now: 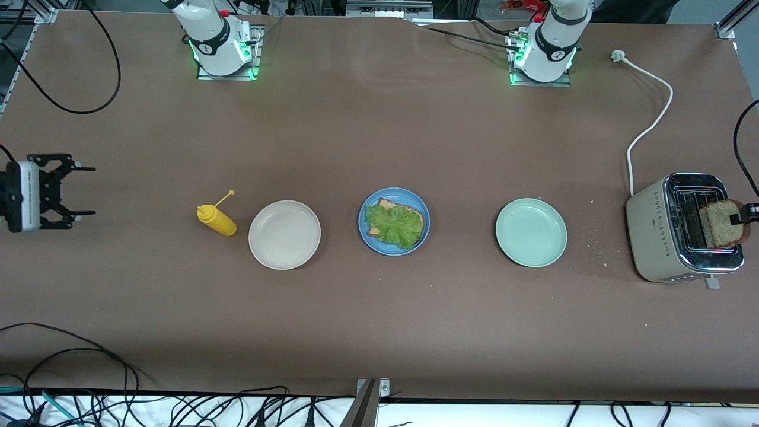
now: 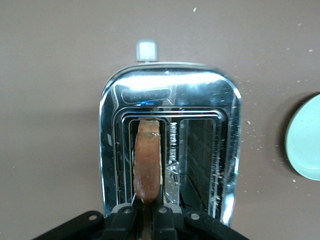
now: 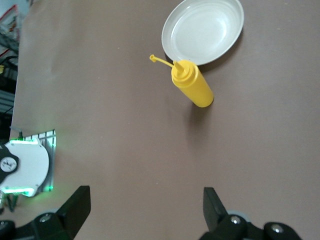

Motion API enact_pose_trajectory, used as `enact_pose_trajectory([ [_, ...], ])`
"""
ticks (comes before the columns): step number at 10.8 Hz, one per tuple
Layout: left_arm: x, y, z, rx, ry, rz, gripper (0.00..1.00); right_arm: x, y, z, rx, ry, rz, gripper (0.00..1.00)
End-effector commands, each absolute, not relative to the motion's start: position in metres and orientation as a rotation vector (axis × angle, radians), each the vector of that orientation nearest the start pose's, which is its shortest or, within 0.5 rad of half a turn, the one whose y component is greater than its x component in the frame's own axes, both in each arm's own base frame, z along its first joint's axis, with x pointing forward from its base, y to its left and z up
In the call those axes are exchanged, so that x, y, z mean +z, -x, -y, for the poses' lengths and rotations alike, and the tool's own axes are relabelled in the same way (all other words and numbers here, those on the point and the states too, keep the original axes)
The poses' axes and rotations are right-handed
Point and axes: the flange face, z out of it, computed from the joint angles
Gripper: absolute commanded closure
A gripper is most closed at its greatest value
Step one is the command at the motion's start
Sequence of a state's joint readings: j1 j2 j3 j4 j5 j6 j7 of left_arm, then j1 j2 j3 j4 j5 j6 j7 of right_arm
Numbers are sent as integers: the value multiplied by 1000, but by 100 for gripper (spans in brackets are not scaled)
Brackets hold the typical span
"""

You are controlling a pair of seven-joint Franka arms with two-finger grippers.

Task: Make sandwich in blue plate with both arms
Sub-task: 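Lift the toast slice from the toaster with the left gripper toward the blue plate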

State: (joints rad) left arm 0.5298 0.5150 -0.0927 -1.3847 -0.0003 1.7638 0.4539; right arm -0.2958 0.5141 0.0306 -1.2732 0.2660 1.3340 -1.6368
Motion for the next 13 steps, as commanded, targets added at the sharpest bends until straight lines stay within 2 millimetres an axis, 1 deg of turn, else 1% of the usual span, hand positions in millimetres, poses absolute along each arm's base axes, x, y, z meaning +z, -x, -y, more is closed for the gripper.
enact_pose_trajectory([
  [1, 487, -638, -248, 207, 3249, -155, 100, 495, -598, 129, 76, 2251, 1513, 0],
  [2, 503, -644, -215, 220, 3243, -221, 100, 513, -588, 118, 69, 2330, 1462, 0],
  [3, 523, -650, -169, 197, 3230, -327, 100, 532, -573, 111, 76, 2447, 1323, 0],
  [4, 532, -655, -128, 201, 3218, -425, 100, 552, -559, 94, 86, 2544, 1187, 0],
  [5, 548, -656, -85, 165, 3232, -519, 100, 569, -549, 82, 97, 2636, 1028, 0],
  [6, 556, -655, -53, 147, 3289, -520, 100, 581, -545, 70, 104, 2713, 876, 0],
  [7, 555, -655, -18, 186, 3333, -475, 100, 586, -545, 61, 109, 2767, 744, 0],
  [8, 554, -654, 22, 224, 3355, -403, 100, 588, -549, 56, 76, 2821, 633, 0],
  [9, 552, -652, 59, 259, 3363, -366, 100, 583, -555, 42, 39, 2899, 527, 0],
  [10, 543, -651, 94, 307, 3373, -347, 100, 570, -561, 23, 15, 2974, 438, 0],
  [11, 528, -651, 128, 382, 3427, -380, 100, 554, -565, 13, -4, 3014, 364, 0],
  [12, 515, -651, 159, 464, 3510, -394, 100, 550, -565, 7, -33, 3045, 305, 0],
  [13, 494, -656, 182, 514, 3562, -377, 100, 552, -564, 4, -32, 3067, 268, 0],
])
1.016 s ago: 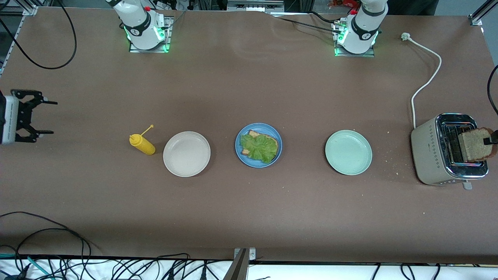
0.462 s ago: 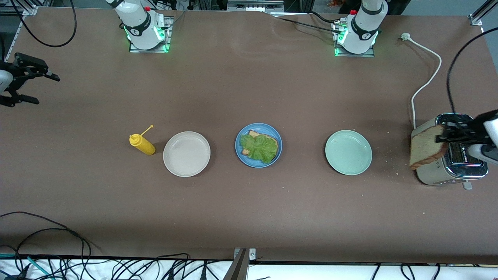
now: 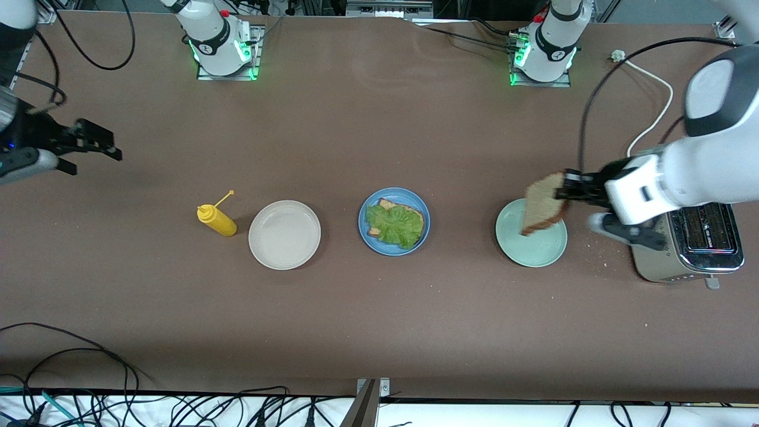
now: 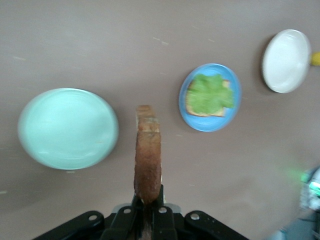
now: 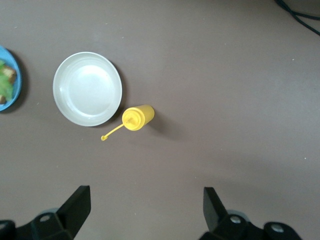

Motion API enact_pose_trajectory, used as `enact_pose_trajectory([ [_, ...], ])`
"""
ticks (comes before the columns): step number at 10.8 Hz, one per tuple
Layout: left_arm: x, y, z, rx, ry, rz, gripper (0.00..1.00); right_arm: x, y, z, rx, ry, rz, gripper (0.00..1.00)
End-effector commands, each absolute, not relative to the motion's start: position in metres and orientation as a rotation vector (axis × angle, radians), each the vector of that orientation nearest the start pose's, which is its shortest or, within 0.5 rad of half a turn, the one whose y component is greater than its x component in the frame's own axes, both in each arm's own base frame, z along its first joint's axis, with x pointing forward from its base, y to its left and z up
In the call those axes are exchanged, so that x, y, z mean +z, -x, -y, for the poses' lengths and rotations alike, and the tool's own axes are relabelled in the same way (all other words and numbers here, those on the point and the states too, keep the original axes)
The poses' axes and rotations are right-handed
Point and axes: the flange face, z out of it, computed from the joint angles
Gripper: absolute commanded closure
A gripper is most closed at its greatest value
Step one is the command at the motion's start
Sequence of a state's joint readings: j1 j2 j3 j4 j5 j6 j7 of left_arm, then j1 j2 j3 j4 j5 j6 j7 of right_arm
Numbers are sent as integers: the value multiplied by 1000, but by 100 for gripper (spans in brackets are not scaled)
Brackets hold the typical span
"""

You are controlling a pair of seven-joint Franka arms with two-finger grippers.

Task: Make sandwich in blue plate with both arms
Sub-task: 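Lift the toast slice from the toaster with the left gripper toward the blue plate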

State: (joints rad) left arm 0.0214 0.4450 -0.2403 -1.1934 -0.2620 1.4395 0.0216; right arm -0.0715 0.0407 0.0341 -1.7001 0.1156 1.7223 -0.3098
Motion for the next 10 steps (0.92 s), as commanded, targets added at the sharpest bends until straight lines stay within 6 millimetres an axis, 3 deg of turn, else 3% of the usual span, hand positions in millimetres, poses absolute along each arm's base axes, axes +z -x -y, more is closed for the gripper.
enact_pose_trajectory([
  [1, 478, -664, 206, 483, 3618, -384, 100, 556, -563, 1, -28, 3070, 229, 0],
  [3, 429, -668, 267, 494, 3679, -443, 100, 572, -565, 0, -68, 3068, 223, 0],
  [6, 360, -664, 330, 540, 3798, -435, 100, 586, -564, 2, -103, 3068, 220, 0],
  [7, 340, -660, 342, 529, 3804, -559, 100, 589, -563, 2, -111, 3070, 226, 0],
  [10, 279, -660, 343, 507, 3846, -887, 100, 586, -559, 12, -54, 3070, 235, 0],
])
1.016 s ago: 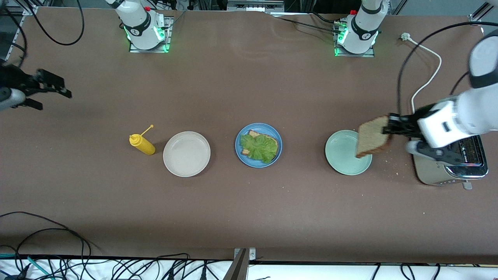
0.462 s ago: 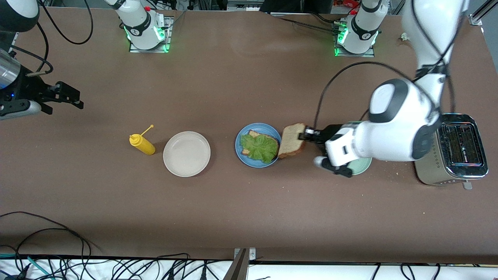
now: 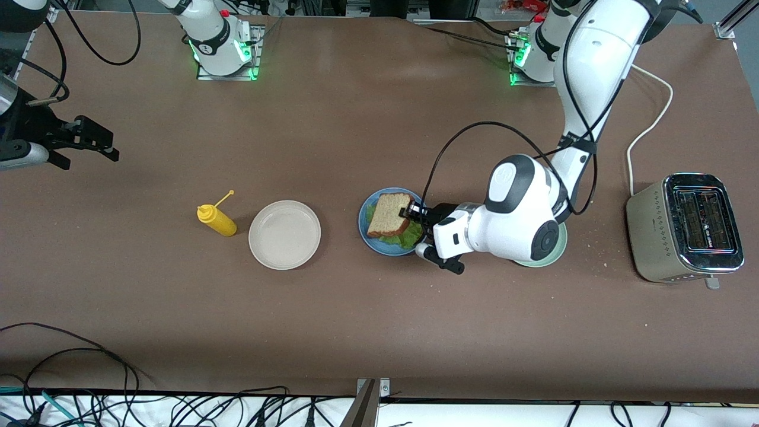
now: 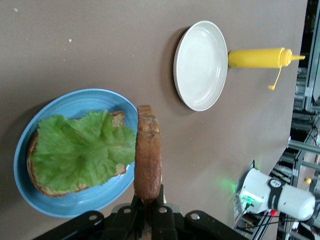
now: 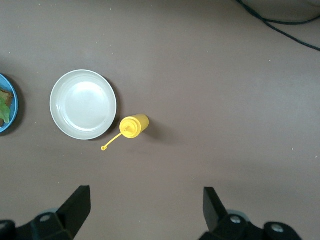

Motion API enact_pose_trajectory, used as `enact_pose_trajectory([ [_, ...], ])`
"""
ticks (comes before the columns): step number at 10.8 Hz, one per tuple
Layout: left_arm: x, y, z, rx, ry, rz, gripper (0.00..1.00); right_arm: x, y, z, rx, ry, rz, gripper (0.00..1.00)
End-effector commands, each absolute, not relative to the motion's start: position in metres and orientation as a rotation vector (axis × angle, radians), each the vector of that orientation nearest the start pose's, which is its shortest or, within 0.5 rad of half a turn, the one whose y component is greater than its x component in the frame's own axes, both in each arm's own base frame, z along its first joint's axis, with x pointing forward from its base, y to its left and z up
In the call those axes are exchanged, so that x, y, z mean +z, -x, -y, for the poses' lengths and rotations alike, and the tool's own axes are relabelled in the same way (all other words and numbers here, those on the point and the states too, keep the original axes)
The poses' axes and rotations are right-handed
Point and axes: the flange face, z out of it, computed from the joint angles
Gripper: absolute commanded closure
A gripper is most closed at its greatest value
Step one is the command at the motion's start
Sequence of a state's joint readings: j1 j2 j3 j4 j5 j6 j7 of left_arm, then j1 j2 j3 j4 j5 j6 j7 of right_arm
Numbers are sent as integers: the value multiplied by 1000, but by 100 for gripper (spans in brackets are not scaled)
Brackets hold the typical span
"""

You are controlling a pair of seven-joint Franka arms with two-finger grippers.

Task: Make sandwich in blue plate with both arms
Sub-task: 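Lay the toast slice on the lettuce with the left gripper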

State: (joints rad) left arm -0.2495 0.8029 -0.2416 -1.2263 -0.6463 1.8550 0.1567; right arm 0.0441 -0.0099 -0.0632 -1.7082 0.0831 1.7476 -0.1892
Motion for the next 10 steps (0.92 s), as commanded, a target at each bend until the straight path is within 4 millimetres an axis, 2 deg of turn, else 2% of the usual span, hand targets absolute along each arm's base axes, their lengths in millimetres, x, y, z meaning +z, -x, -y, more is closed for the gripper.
enact_pose_trajectory([
  [1, 265, -654, 343, -297, -2183, 533, 100, 584, -560, 21, -53, 3070, 242, 0],
  [2, 257, -655, 339, -287, -2174, 552, 82, 588, -563, 23, -65, 3082, 255, 0],
  [3, 250, -654, 339, -290, -2169, 559, 10, 590, -563, 23, -68, 3090, 270, 0],
  [4, 246, -655, 336, -280, -2166, 578, 0, 590, -562, 24, -64, 3100, 277, 0],
  [6, 231, -663, 315, -270, -2173, 594, 0, 595, -559, 25, -25, 3123, 290, 0],
  [7, 221, -658, 311, -278, -2176, 629, 0, 602, -559, 28, -34, 3118, 279, 0],
  [8, 221, -660, 302, -279, -2197, 651, 0, 605, -559, 35, -45, 3116, 255, 0],
  [10, 223, -665, 288, -284, -2236, 681, 0, 613, -557, 36, -32, 3121, 236, 0],
])
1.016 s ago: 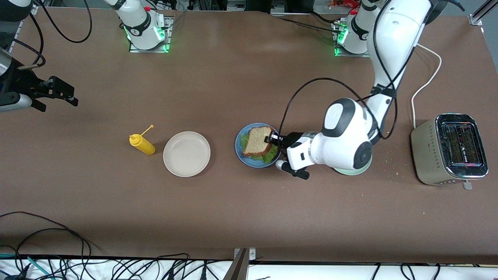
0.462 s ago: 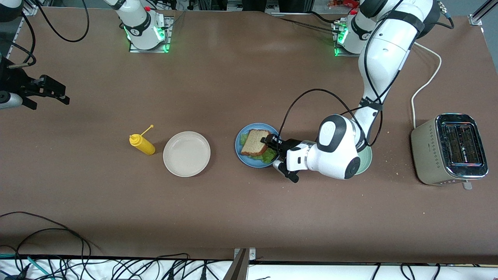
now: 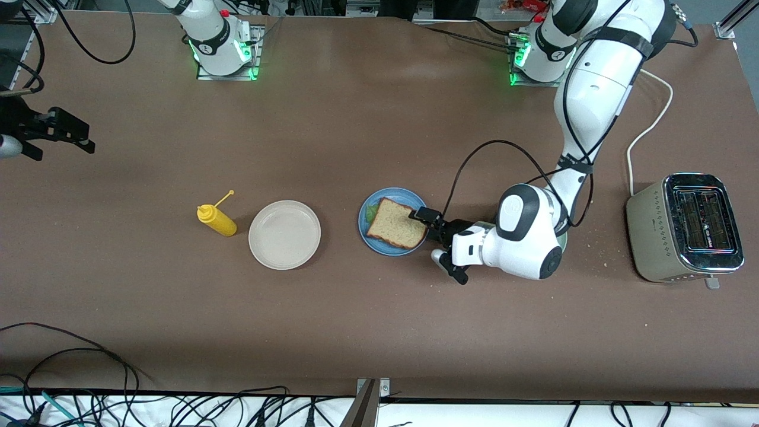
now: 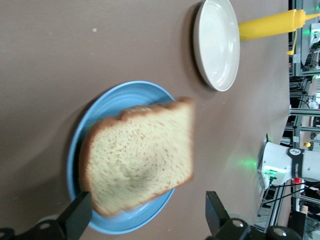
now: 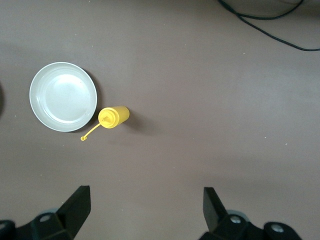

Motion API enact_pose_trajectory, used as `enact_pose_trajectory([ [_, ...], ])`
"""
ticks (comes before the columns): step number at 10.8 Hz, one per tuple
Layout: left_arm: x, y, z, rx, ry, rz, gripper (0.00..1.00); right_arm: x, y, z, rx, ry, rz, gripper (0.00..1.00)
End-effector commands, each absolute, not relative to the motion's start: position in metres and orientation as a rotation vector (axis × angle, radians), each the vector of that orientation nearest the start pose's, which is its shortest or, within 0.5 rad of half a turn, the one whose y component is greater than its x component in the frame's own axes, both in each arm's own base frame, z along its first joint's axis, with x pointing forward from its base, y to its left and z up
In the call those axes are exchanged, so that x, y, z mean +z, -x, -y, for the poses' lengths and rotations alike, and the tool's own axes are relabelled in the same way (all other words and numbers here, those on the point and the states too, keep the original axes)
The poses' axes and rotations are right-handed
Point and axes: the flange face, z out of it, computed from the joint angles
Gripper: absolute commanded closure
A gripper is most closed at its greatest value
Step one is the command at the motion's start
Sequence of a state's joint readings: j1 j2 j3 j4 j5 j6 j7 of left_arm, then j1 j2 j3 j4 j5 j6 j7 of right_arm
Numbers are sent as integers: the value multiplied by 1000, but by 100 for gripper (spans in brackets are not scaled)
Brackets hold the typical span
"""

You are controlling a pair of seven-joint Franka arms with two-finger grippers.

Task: Make sandwich in blue plate with both arms
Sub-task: 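Lay the toast slice on the lettuce with the left gripper, then open the left gripper and raise it back above the toaster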

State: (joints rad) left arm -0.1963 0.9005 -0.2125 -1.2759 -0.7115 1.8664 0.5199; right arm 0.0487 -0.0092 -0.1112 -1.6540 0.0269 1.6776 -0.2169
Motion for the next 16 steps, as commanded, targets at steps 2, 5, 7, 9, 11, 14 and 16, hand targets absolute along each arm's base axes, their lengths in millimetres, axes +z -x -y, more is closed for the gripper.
enact_pose_trajectory([
  [2, 228, -665, 284, -301, -2240, 676, 0, 608, -556, 34, 29, 3131, 253, 0],
  [5, 272, -672, 267, -313, -2337, 660, 0, 611, -558, 25, 31, 3185, 296, 0],
  [7, 322, -671, 251, -340, -2470, 635, 0, 612, -558, 24, 26, 3184, 291, 0],
  [9, 379, -664, 237, -341, -2633, 640, 0, 618, -558, 25, 9, 3186, 291, 0],
  [11, 440, -648, 218, -354, -2791, 649, 0, 618, -558, 24, 6, 3185, 296, 0],
  [14, 515, -640, 162, -222, -3013, 665, 0, 618, -558, 24, 7, 3185, 298, 0],
  [16, 548, -637, 104, -145, -3064, 523, 0, 618, -558, 24, 6, 3186, 293, 0],
])
